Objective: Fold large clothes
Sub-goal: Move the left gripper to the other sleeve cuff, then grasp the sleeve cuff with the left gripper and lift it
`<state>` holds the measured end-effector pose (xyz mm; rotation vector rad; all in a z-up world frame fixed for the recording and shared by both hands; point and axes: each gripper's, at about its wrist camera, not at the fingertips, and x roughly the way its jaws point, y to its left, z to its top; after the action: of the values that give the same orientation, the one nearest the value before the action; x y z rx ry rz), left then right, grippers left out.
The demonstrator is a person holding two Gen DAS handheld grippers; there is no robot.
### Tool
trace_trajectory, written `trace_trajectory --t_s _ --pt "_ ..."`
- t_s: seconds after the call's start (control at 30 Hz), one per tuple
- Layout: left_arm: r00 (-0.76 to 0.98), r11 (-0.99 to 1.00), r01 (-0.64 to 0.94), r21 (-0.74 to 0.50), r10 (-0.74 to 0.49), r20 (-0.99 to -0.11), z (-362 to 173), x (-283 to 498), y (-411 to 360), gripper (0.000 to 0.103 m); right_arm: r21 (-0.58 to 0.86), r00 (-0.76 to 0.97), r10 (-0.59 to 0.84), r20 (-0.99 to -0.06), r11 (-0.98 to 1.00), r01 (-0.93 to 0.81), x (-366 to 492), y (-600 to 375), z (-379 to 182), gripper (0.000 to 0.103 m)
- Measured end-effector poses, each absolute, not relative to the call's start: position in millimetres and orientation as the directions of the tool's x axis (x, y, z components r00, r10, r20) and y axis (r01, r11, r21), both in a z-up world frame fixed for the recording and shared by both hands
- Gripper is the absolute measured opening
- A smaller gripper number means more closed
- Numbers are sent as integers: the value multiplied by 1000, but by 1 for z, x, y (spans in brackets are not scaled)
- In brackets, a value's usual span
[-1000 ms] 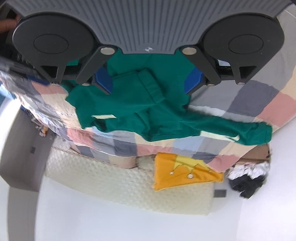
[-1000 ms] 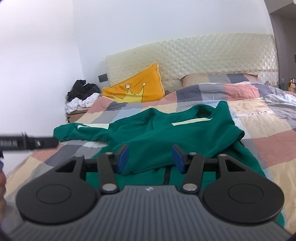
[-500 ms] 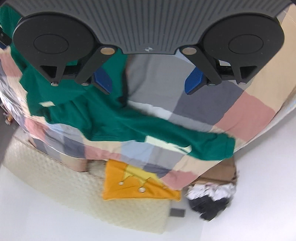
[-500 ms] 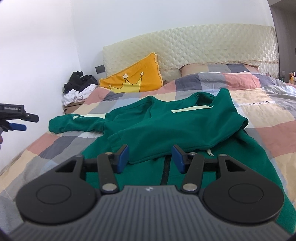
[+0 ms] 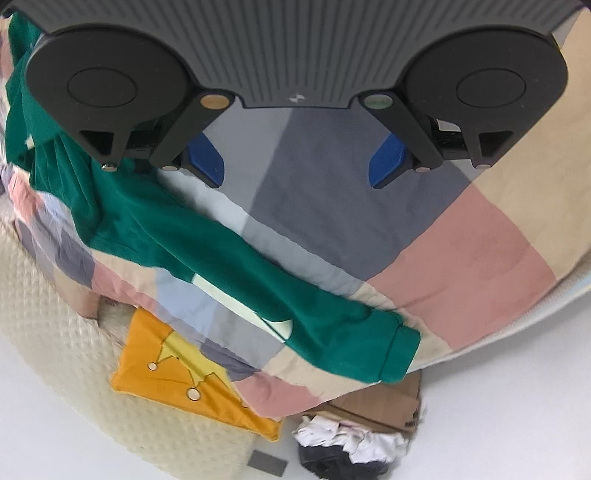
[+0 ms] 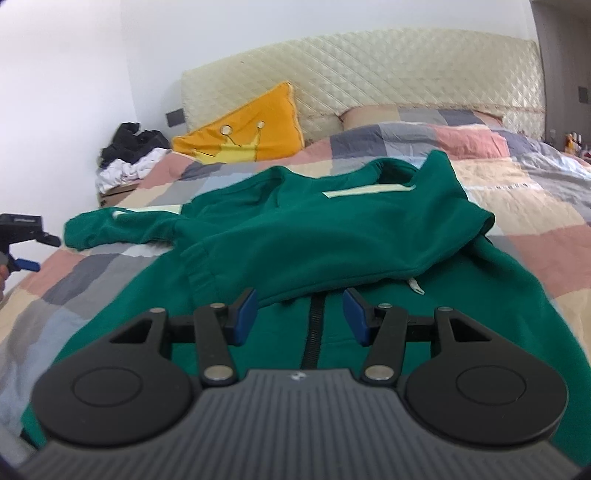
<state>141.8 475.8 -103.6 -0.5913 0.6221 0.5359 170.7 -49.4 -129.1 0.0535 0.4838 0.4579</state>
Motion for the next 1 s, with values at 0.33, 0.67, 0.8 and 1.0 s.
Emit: trace_trajectory --t_s 0.33,0.67,0.8,1.0 --pt "713 538 -659 -526 224 -665 -168 177 568 88 118 785 373 -495 924 -365 201 -25 -155 54" --pt "815 438 -570 -695 196 -545 -202 228 621 94 117 770 332 -544 939 -322 225 -6 -177 54" --pt "832 366 -554 -748 201 -517 -205 252 653 94 106 770 316 -554 944 -311 231 -1 -182 54" --pt "787 298 -615 -730 297 -541 -204 287 685 94 90 773 302 -558 948 -306 237 4 -188 53"
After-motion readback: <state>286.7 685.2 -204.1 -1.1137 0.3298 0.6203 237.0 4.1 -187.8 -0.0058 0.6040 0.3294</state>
